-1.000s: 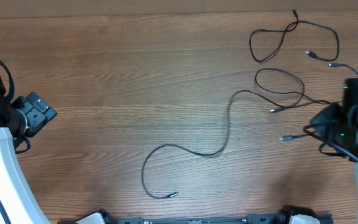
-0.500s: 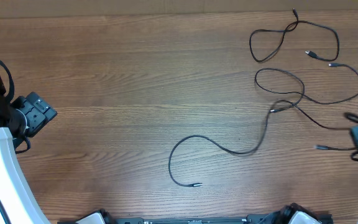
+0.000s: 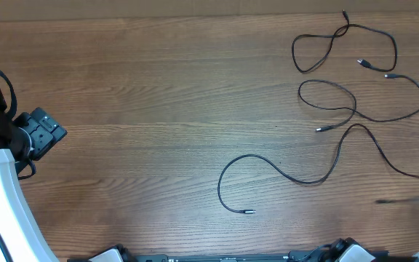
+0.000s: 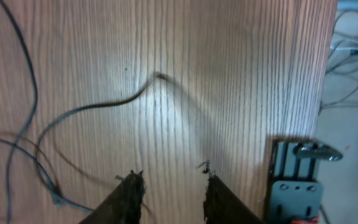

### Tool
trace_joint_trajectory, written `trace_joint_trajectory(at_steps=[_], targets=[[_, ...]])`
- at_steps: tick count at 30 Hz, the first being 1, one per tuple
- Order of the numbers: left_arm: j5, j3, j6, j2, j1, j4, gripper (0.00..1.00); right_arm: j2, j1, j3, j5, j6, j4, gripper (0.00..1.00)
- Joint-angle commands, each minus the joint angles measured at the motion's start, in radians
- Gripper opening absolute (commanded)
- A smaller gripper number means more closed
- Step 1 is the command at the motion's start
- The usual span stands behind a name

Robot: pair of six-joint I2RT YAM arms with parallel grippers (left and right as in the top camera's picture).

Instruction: Untangle cables

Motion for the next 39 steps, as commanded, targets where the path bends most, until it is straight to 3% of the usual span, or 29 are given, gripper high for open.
trace_joint_trajectory(at_steps=[1, 3, 5, 10, 14, 27, 36, 37, 39], targets=[[0.001, -0.004, -0.015, 0.002, 0.004, 0.001, 1.00, 0.023, -0.002, 0.016, -0.023, -0.004, -0.005, 0.55], [0.001, -0.004, -0.015, 0.002, 0.004, 0.001, 1.00, 0.029, -0.002, 0.010, -0.057, -0.040, -0.002, 0.88], [0.001, -0.004, -0.015, 0.002, 0.004, 0.001, 1.00, 0.034, -0.002, 0.009, -0.099, -0.080, -0.002, 1.00], [0.001, -0.004, -0.015, 0.002, 0.004, 0.001, 1.00, 0.036, 0.011, 0.005, -0.313, -0.259, 0.006, 1.00], [0.001, -0.004, -0.015, 0.002, 0.004, 0.001, 0.99, 0.036, 0.068, -0.016, -0.348, -0.315, 0.021, 1.00], [0.001, -0.004, -0.015, 0.002, 0.004, 0.001, 1.00, 0.039, 0.400, -0.286, -0.344, -0.245, 0.280, 1.00], [0.001, -0.004, -0.015, 0.002, 0.004, 0.001, 0.99, 0.126, 0.523, -0.447, -0.344, -0.190, 0.486, 1.00], [0.001, -0.004, -0.015, 0.002, 0.004, 0.001, 0.99, 0.142, 0.529, -0.451, -0.344, -0.190, 0.496, 0.97], [0.001, -0.004, -0.015, 0.002, 0.004, 0.001, 1.00, 0.176, 0.536, -0.452, -0.344, -0.190, 0.504, 0.78]])
